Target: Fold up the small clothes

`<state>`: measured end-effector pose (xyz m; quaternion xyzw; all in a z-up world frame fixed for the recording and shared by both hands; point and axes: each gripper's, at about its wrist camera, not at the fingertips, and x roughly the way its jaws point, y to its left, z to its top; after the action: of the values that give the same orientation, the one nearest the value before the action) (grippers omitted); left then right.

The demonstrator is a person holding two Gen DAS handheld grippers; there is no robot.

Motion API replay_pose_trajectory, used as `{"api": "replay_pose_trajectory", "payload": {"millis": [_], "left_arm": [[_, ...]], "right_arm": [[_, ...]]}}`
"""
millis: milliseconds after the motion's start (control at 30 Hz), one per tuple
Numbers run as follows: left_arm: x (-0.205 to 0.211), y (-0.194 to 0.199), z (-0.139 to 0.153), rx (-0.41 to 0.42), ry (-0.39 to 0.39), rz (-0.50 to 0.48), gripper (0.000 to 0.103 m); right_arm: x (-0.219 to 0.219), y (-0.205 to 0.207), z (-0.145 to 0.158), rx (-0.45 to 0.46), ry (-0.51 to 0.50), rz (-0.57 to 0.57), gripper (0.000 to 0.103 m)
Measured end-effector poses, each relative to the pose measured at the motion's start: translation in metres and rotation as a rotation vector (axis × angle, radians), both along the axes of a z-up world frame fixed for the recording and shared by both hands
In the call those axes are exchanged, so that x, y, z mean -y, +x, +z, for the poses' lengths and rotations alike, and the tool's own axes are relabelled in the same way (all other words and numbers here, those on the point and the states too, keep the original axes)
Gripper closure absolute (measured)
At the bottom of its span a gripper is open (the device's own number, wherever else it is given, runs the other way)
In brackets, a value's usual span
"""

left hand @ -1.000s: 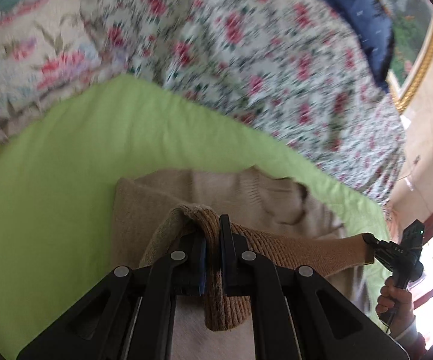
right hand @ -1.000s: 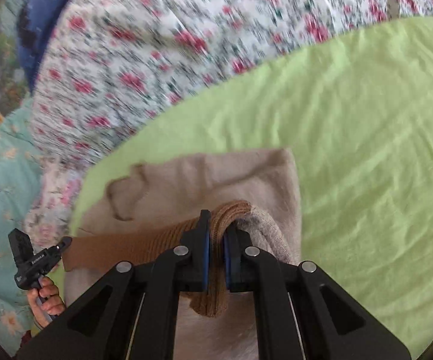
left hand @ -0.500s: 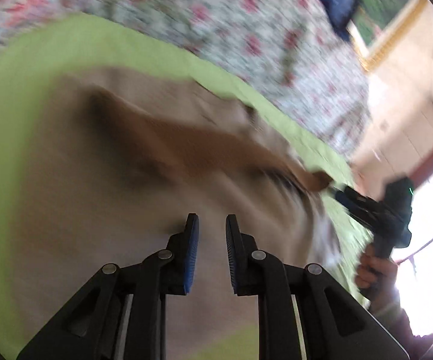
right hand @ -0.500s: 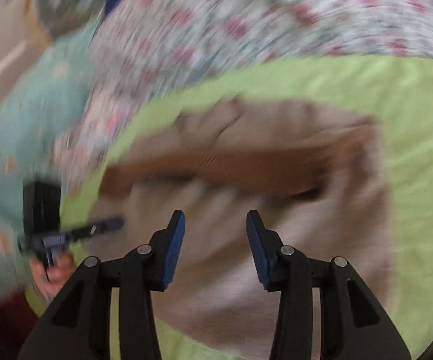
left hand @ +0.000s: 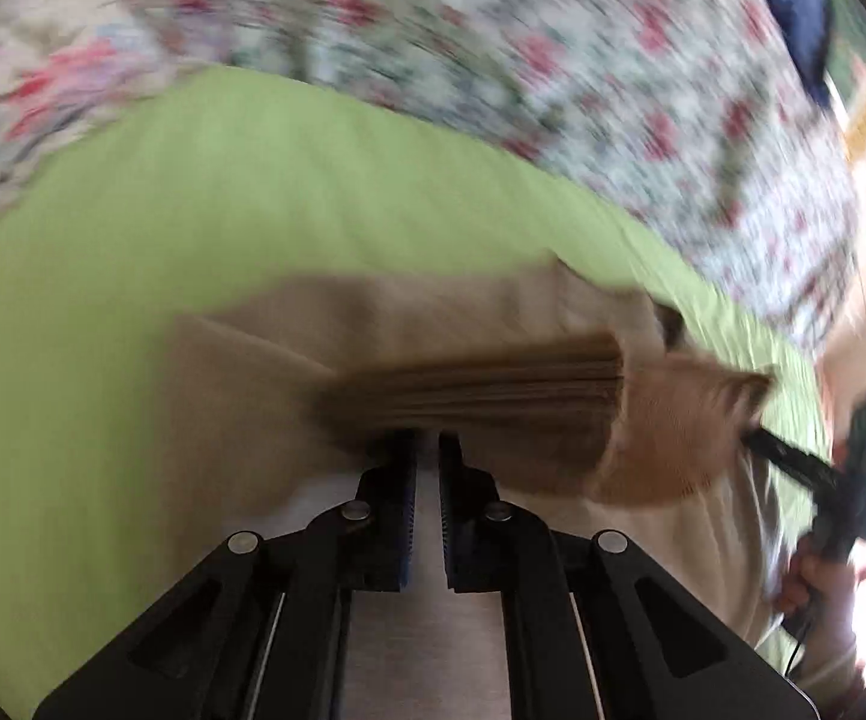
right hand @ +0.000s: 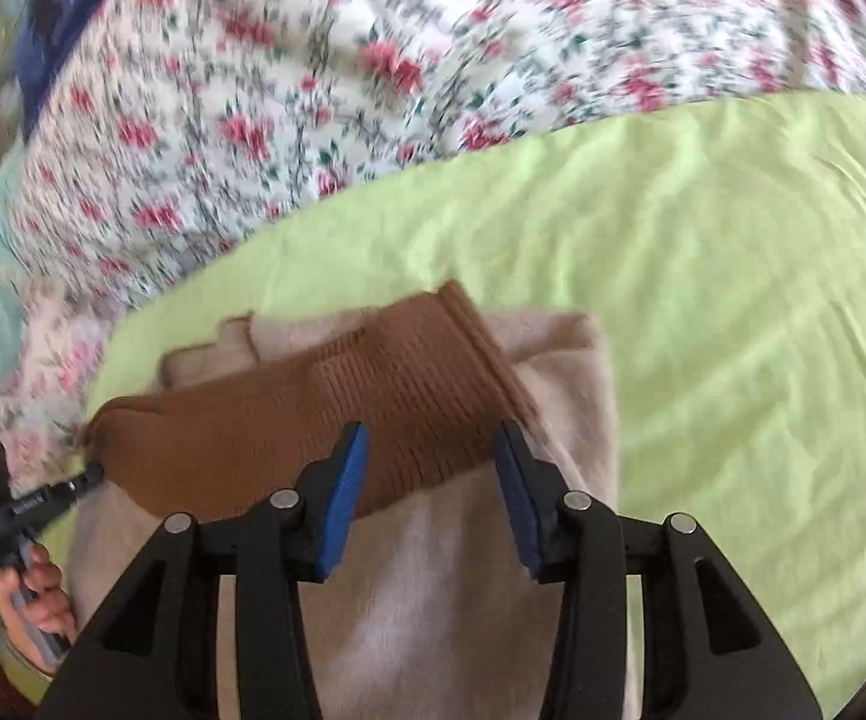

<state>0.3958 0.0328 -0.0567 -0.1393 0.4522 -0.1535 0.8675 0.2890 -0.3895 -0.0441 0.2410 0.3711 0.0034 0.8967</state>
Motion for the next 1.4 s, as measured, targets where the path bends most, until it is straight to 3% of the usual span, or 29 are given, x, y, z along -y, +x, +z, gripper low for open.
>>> {"api": "replay_pose_trajectory", "payload": {"millis": [167,400,533,700,767,967,1267,1300,1333,1400], "left_arm": [[-0.038,-0.042,0.007,0.031,-0.076,0.070,0.087],[-0.037,-0.163,0.005,0.040,-0.209,0.029,0.085],[-0.027,-0.217,-0.005,0.007,-0.224,0.018,0.071],[-0.022,-0.248,-0.027,-0.046,-0.252,0.026,0.061],[-0.022,-0.252,-0.036,-0.064,-0.284,0.038,0.053],[-0.023,-0.239,-0.042,-0.037,-0.318,0.113,0.043],[-0.050,-0.178,-0.043,0.006,-0.324,0.304,0.047],[-0.050,-0.171,-0.042,0.014,-0.313,0.313,0.053],[-0.050,-0.165,-0.041,0.019,-0.301,0.317,0.067],[-0.047,-0.157,-0.039,0.027,-0.289,0.302,0.086]], "right_arm": [[-0.013,-0.055,0.001,0.039,0.065,0.035,0.051],[-0.054,-0.121,-0.013,0.037,0.138,0.093,0.049],[-0.070,-0.148,-0.016,0.027,0.138,0.117,0.049],[-0.080,-0.167,-0.018,0.014,0.145,0.125,0.046],[-0.083,-0.171,-0.019,0.008,0.148,0.132,0.046],[-0.086,-0.175,-0.017,0.013,0.141,0.142,0.046],[-0.085,-0.155,-0.016,0.026,0.137,0.155,0.045],[-0.082,-0.149,-0.015,0.028,0.134,0.153,0.045],[-0.079,-0.142,-0.015,0.032,0.131,0.150,0.045],[-0.070,-0.127,-0.014,0.031,0.135,0.146,0.045]]}}
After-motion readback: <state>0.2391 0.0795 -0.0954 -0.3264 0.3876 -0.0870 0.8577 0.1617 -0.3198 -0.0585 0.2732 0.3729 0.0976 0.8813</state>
